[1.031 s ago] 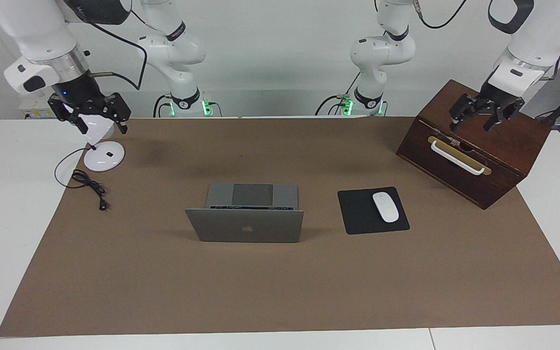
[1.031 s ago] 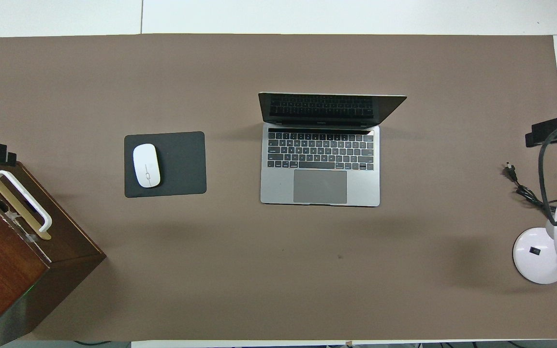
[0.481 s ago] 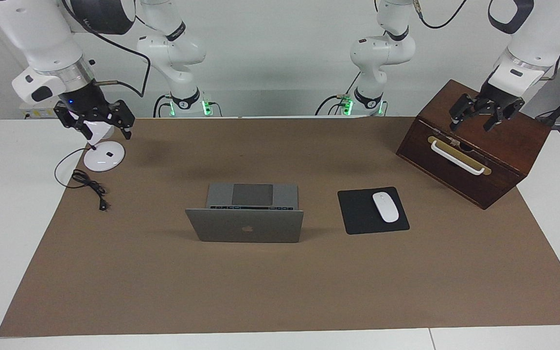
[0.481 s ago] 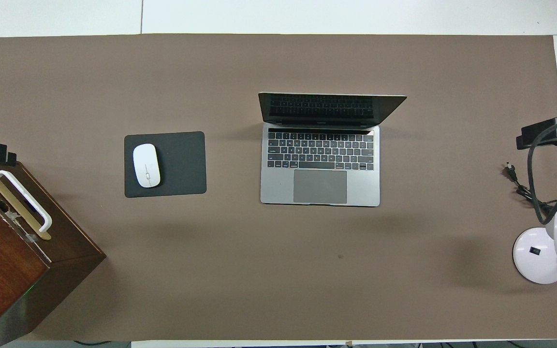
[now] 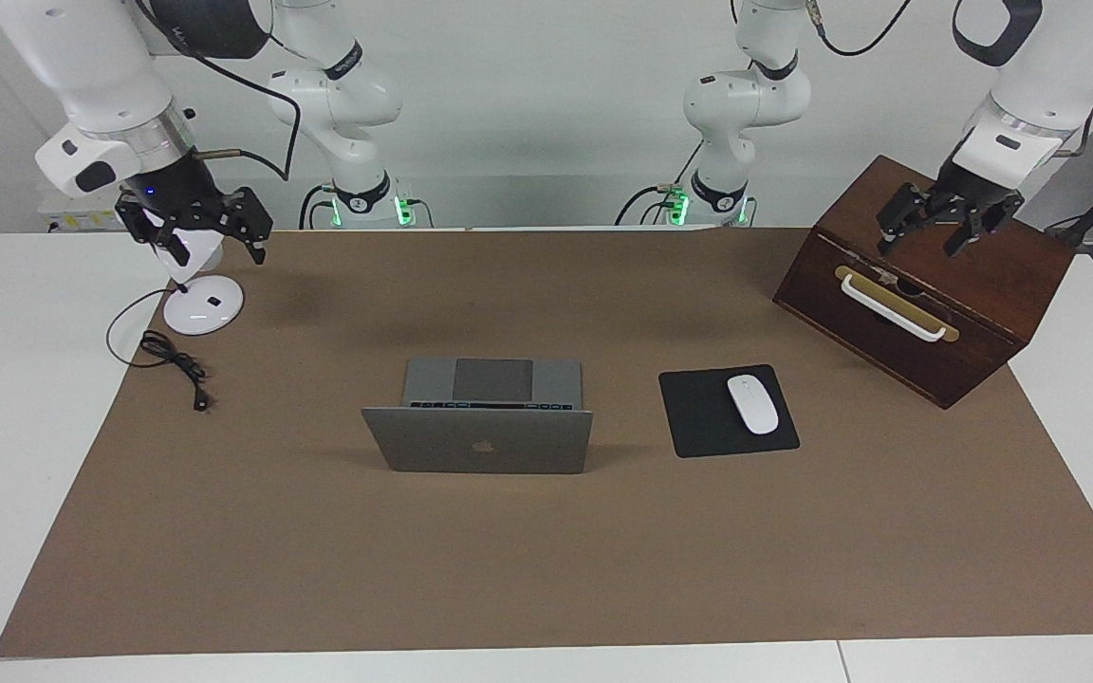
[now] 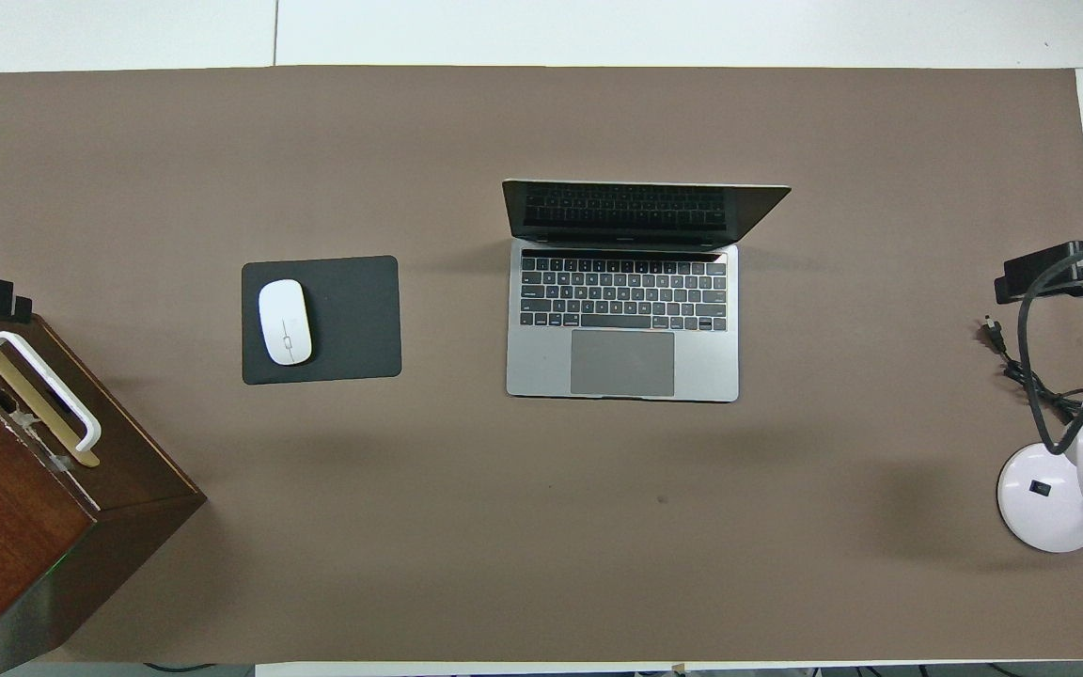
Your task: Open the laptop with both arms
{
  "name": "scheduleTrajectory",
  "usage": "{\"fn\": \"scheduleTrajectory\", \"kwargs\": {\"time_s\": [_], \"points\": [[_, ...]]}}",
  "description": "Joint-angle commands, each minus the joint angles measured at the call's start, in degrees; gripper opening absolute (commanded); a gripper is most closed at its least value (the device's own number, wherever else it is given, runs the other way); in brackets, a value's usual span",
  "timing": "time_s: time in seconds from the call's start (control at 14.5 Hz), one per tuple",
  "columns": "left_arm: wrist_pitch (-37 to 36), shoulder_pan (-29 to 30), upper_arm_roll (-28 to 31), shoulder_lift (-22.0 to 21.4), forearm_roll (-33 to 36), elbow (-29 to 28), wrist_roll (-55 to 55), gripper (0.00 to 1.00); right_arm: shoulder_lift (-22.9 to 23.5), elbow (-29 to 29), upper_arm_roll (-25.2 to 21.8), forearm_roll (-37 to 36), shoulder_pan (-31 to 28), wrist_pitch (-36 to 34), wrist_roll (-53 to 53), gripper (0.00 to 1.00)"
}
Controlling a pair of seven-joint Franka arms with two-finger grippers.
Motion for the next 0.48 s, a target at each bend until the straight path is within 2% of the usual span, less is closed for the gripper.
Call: {"fn": "scheduleTrajectory", "kwargs": {"time_s": [0.0,0.41], "points": [[-0.1,-0.6,0.3,0.7,1.2,1.1,-0.9,1.00,-1.5,-2.1,0.0,2.2,-0.4,0.2,-1.7,1.00],[-0.1,-0.5,0.3,0.7,1.0,1.1,-0.9,1.00,-1.8,-2.9,0.0,2.9,0.0,1.0,-1.9,1.00]]}}
